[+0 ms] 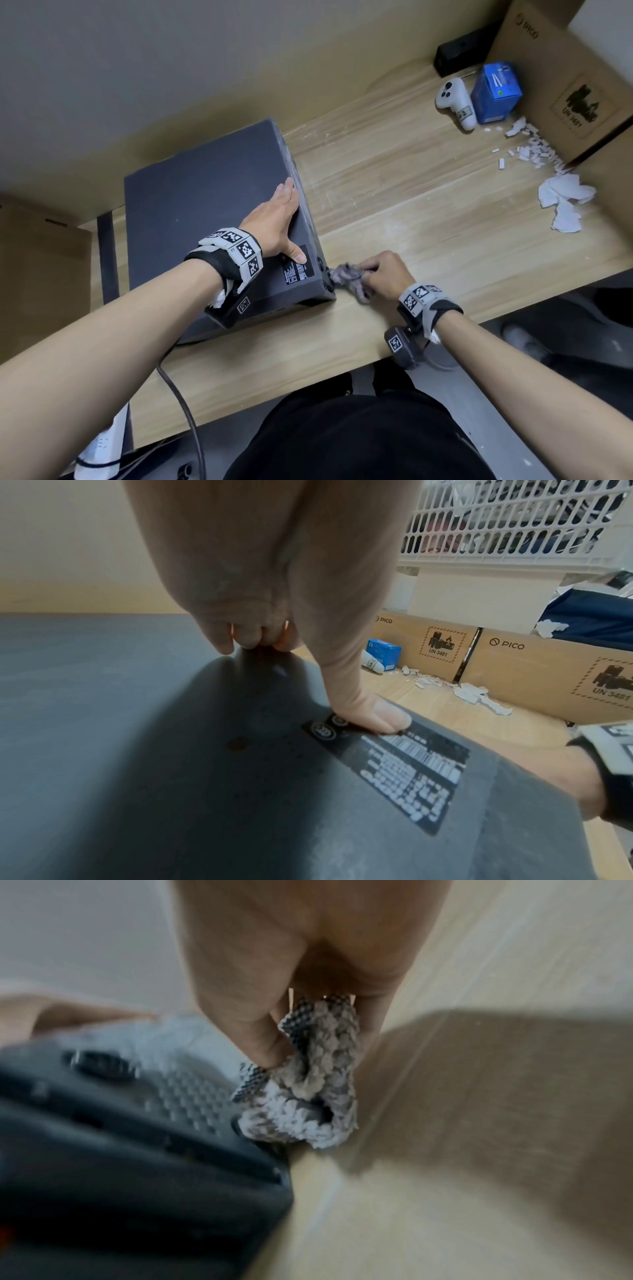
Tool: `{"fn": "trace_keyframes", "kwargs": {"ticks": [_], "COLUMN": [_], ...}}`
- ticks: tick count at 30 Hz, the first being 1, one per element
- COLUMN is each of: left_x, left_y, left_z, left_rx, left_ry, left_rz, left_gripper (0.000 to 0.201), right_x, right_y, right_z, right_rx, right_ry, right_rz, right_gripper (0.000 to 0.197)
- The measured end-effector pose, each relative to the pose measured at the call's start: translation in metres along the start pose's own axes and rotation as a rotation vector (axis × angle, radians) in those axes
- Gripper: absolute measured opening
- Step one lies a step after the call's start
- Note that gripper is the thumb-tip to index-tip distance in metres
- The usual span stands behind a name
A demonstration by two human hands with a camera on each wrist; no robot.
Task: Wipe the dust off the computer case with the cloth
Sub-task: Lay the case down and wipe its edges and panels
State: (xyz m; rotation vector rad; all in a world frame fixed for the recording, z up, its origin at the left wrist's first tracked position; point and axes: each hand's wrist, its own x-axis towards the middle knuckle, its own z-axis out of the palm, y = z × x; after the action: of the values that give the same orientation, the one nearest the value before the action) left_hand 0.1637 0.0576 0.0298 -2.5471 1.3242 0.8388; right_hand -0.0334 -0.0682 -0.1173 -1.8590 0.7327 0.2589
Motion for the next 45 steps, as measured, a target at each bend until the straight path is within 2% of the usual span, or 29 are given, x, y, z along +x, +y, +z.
{"fn": "trace_keyframes", "kwargs": {"ticks": [2, 6, 9, 11, 13, 15, 18, 21, 26, 28, 30, 33, 35, 37, 40, 42, 45], "left_x": [0.000, 0.001, 0.002, 0.002, 0.002, 0.001, 0.000, 0.000, -0.001, -0.001, 0.000, 0.000, 0.000, 0.000, 0.000, 0.000, 0.001], "left_y": [0.001, -0.001, 0.000, 0.001, 0.001, 0.000, 0.001, 0.001, 0.001, 0.002, 0.002, 0.001, 0.000, 0.000, 0.000, -0.001, 0.000], "left_z": [0.000, 0.001, 0.002, 0.002, 0.001, 0.000, 0.000, -0.001, -0.001, -0.001, -0.001, -0.001, 0.000, 0.001, 0.001, 0.001, 0.001], "left_rx": [-0.003, -0.018, -0.023, -0.024, -0.032, -0.039, -0.040, -0.039, -0.051, -0.044, -0.046, -0.049, -0.037, -0.028, -0.035, -0.035, -0.030], "left_ry": [0.003, 0.000, -0.003, 0.003, 0.010, 0.012, 0.010, 0.018, 0.020, 0.021, 0.021, 0.025, 0.023, 0.017, 0.019, 0.018, 0.013], "left_rz": [0.002, -0.001, -0.005, -0.004, -0.001, 0.001, 0.003, 0.009, 0.005, 0.010, 0.009, 0.007, 0.013, 0.015, 0.019, 0.018, 0.010], "left_gripper": [0.138, 0.141, 0.141, 0.141, 0.141, 0.140, 0.141, 0.142, 0.143, 0.144, 0.144, 0.143, 0.142, 0.141, 0.141, 0.141, 0.142], "right_x": [0.008, 0.012, 0.015, 0.012, 0.006, 0.002, 0.000, -0.001, -0.006, -0.010, -0.015, -0.007, -0.001, 0.003, -0.001, -0.001, 0.006], "right_y": [-0.004, -0.026, -0.028, -0.028, -0.032, -0.041, -0.059, -0.072, -0.066, -0.063, -0.062, -0.049, -0.033, -0.021, -0.024, -0.033, -0.043], "right_z": [-0.004, 0.012, 0.025, 0.022, 0.013, -0.001, -0.021, -0.016, -0.005, -0.008, -0.006, 0.007, 0.011, 0.011, 0.016, 0.024, 0.023], "right_rx": [0.081, 0.015, -0.076, -0.077, -0.026, 0.063, 0.335, 0.356, 0.400, 0.359, 0.291, 0.084, -0.059, -0.075, 0.004, -0.031, -0.083], "right_ry": [0.028, -0.147, -0.131, -0.174, -0.247, -0.198, -0.040, -0.076, -0.126, -0.130, -0.141, -0.138, -0.078, -0.019, -0.106, -0.178, -0.211], "right_rz": [0.025, -0.041, -0.070, -0.051, -0.056, -0.076, -0.081, -0.098, -0.033, -0.042, -0.034, -0.022, 0.055, 0.125, 0.138, 0.146, 0.157], "right_gripper": [0.030, 0.032, 0.021, 0.016, 0.026, 0.038, 0.048, 0.039, 0.023, 0.045, 0.055, 0.043, 0.027, 0.024, 0.035, 0.030, 0.024]}}
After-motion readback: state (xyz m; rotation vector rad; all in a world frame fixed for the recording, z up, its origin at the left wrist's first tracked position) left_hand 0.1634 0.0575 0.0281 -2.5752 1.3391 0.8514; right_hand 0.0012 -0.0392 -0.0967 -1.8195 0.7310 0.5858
